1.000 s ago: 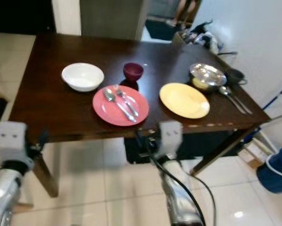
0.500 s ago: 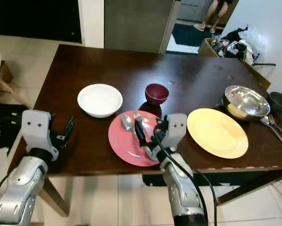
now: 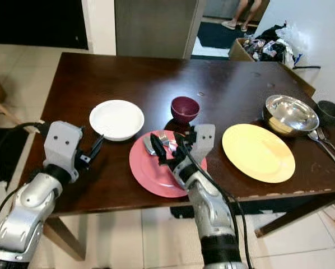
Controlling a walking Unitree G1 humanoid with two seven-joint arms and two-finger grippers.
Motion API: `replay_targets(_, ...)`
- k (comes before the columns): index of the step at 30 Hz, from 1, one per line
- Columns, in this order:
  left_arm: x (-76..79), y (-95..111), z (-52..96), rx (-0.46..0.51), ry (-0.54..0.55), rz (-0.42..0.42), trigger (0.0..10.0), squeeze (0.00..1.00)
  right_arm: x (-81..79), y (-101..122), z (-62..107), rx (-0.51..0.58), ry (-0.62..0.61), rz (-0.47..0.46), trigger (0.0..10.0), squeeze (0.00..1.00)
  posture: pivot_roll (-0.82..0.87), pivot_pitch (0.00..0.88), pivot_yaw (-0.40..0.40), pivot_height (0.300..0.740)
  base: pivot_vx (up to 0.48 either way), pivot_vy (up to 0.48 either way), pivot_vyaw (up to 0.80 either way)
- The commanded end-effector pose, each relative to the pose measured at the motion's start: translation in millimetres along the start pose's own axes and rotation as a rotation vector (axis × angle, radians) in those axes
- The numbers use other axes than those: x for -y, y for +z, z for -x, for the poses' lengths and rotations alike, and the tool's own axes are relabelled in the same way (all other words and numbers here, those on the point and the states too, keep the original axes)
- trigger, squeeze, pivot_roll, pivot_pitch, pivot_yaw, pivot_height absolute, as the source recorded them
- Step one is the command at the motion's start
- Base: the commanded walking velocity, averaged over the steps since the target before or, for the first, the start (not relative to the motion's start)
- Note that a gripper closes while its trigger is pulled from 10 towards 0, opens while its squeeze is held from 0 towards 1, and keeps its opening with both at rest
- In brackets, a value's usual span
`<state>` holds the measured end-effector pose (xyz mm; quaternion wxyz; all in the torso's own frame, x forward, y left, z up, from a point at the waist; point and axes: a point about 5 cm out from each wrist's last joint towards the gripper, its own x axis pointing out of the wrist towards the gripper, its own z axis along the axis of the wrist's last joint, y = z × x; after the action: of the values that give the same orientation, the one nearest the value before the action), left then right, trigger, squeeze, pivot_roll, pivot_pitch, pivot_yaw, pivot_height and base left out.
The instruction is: Setting the table
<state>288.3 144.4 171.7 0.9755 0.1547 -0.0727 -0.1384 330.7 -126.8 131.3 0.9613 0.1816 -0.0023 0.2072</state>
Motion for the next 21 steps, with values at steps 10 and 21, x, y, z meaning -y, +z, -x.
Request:
replay_targets(10,-23.3,5,-1.3,-0.007,0.001,-0.16,10.0,0.0,26.3,-1,-31.9,-0.124,-0.114,-0.158,10.0,0.0,0.06,0.003,-0.038,0.74,0.0,0.0,0.0)
replay_targets(21,-7.9,-7,4.9,-0.065,-0.066,-0.088,10.0,0.0,36.1,-9,-17.2,-0.309,-0.075,0.369,10.0,0.0,0.03,0.018,-0.033,0.74,0.0,0.0,0.0)
